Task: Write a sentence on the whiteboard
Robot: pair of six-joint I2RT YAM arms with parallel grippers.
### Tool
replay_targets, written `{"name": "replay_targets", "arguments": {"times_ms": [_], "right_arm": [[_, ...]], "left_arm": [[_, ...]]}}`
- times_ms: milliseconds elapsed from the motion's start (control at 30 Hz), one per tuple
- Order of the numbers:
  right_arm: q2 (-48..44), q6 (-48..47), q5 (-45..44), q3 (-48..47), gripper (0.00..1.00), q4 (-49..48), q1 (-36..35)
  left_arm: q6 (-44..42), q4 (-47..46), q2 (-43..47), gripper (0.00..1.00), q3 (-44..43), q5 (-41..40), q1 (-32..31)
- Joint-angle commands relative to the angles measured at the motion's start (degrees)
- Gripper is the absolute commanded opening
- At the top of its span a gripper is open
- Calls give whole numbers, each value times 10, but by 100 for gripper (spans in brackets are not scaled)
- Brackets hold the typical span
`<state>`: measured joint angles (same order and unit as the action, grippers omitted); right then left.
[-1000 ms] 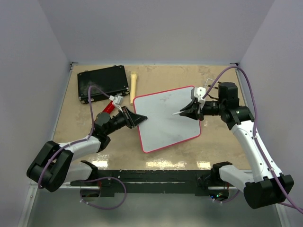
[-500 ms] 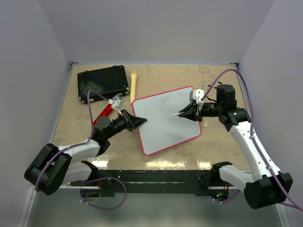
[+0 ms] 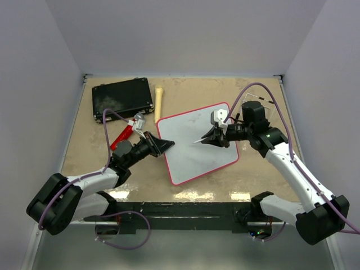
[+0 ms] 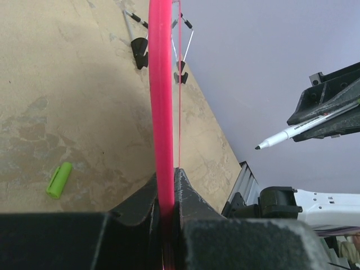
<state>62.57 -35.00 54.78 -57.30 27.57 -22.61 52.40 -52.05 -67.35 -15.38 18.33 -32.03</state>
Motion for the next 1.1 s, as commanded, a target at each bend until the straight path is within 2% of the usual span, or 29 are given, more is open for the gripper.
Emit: {"name": "replay_targets", "arguments": {"times_ms": [0,367,767,1067], "right_arm": [[-10,10,-20,-14,0,-25,-2],[-12,36,-49,-7,0,-48,-2],[4,60,-2,-5,0,-72,-22],[29,76,-51,-19,0,-90,-54]], "left_arm": [[-11,-65,6,0,-3,-32,-1],[-20,-65,6,0,0,-40,-1],[-23,-69,6,0,0,-59,-1],[-23,-77,0,0,3,-73,-1]]}}
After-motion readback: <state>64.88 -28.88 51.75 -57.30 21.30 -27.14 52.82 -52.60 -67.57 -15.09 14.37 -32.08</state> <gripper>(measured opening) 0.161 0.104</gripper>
